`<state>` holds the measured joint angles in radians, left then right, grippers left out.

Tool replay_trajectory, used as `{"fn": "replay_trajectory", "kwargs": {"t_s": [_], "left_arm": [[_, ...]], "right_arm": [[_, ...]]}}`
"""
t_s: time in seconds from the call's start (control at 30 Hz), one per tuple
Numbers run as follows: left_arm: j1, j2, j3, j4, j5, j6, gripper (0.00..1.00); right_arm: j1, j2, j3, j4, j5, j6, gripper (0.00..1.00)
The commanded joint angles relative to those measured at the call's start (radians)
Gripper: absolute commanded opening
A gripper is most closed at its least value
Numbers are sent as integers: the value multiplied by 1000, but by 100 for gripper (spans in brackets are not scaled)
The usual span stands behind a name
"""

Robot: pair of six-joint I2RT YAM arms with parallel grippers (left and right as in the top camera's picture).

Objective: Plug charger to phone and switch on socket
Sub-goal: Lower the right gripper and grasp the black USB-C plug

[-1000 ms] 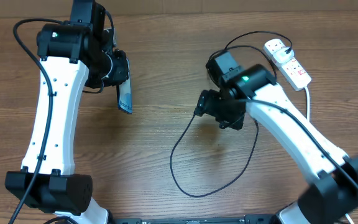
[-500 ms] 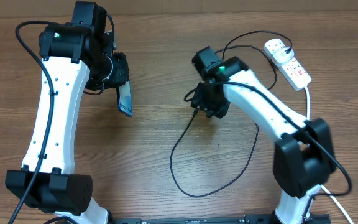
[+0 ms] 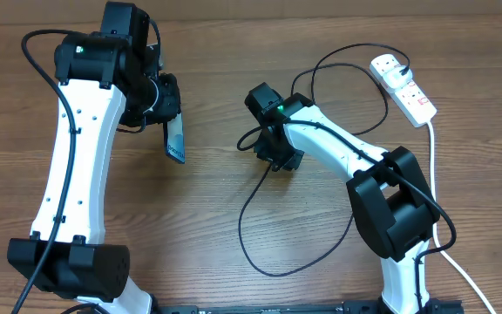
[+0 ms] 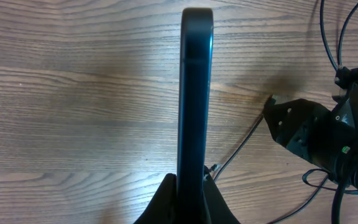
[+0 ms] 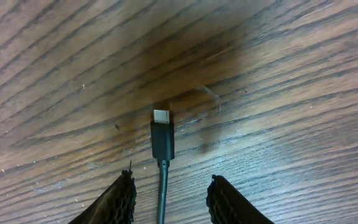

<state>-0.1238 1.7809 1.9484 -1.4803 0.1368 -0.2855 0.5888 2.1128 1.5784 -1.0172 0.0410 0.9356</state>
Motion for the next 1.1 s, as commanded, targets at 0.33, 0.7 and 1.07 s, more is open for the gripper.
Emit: {"fn": "replay_trajectory", "kwargs": {"t_s": [0.33, 0.7, 1.07], "left_arm": [[-4, -1, 2, 13, -6, -11, 4], [-4, -1, 2, 15, -6, -11, 4], [-4, -1, 2, 15, -6, -11, 4]], "right_arm": [[8, 45, 11, 14, 3, 34, 34], [13, 46, -7, 37, 2, 35, 32], [13, 82, -8, 30, 2, 48, 32]]}}
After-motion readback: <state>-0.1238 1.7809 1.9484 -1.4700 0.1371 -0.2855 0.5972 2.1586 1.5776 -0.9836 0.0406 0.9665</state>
